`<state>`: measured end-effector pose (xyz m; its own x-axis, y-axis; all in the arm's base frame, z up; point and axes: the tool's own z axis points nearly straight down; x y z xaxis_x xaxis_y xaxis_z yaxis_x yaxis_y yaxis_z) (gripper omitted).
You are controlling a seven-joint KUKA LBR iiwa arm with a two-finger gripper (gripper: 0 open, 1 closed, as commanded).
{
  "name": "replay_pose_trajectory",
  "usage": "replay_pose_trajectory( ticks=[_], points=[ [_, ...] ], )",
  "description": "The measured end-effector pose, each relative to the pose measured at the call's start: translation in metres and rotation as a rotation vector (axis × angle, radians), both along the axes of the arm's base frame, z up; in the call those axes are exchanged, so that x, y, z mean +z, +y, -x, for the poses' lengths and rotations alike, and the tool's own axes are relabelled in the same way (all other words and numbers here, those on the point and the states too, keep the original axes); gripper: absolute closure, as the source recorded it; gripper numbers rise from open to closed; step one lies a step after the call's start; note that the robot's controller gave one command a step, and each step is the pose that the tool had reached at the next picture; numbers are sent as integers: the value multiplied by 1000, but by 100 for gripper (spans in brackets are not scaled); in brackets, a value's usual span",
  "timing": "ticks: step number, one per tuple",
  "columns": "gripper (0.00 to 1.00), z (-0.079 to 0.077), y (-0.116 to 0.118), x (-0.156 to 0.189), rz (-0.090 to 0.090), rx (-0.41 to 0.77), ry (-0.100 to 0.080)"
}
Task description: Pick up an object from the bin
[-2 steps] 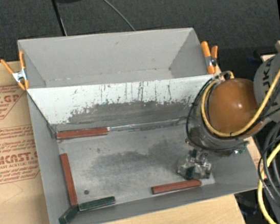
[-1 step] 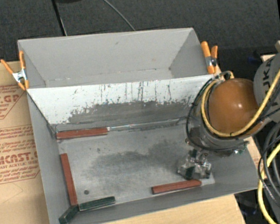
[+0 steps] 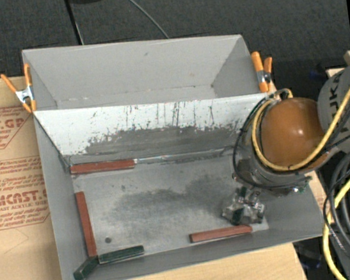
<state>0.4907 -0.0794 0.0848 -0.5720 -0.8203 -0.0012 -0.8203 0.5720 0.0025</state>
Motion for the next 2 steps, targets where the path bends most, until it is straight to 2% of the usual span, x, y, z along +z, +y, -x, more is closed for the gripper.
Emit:
replay_pose_trajectory(
  ticks=[1, 2],
  points=[
    [100, -2, 17, 36, 3, 107, -9],
    [100, -16, -13, 141, 0, 277, -4]
  ],
)
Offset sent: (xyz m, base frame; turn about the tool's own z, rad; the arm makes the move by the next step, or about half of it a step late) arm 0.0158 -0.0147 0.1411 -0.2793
